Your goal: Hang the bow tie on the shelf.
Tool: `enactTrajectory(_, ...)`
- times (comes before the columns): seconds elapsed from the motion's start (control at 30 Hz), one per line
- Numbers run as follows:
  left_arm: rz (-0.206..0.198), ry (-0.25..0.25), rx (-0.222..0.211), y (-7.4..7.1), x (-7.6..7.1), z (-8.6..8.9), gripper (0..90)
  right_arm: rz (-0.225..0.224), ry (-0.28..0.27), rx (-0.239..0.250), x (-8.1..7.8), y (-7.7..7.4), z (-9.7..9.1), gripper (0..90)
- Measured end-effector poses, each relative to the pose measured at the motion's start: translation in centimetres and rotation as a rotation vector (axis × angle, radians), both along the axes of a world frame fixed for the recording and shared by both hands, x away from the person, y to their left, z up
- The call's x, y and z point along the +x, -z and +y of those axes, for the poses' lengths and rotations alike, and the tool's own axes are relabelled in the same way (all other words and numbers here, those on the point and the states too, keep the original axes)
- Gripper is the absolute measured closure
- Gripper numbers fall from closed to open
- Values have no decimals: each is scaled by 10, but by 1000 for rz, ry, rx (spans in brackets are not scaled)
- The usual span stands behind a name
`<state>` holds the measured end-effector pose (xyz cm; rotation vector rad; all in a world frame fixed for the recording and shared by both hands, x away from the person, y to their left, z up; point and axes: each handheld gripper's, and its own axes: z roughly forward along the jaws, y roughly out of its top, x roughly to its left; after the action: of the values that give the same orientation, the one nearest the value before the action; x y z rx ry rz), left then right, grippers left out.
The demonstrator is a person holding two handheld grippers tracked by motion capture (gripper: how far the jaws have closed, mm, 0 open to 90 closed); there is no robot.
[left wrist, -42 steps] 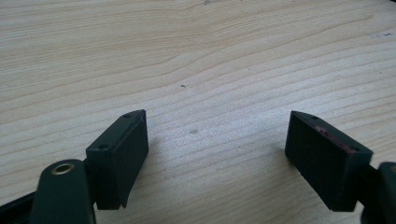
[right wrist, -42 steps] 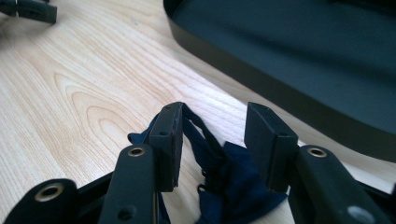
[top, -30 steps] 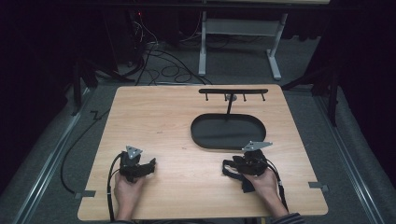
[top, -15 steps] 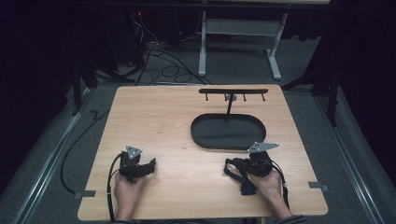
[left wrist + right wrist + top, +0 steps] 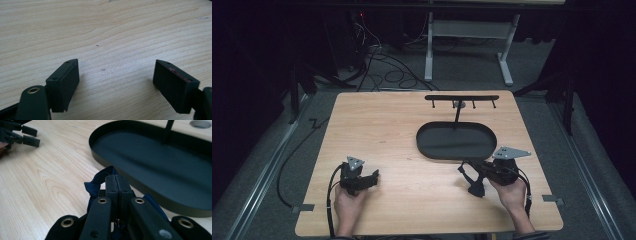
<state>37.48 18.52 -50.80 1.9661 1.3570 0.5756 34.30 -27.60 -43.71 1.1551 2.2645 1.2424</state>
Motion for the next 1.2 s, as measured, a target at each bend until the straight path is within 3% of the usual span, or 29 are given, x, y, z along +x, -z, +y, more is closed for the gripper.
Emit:
enactTrajectory(0.27, -1, -2, -2, 0, 0, 0, 216, -46, 20, 6, 2, -16, -6, 900)
enactTrajectory(0.7, -1, -2, -3, 0, 0, 0, 216, -84, 55, 10, 9, -36, -15, 900)
enactTrajectory(1.2, -1, -1, -2, 0, 0, 0, 216, -125, 90, 16, 29, -60, -18, 900)
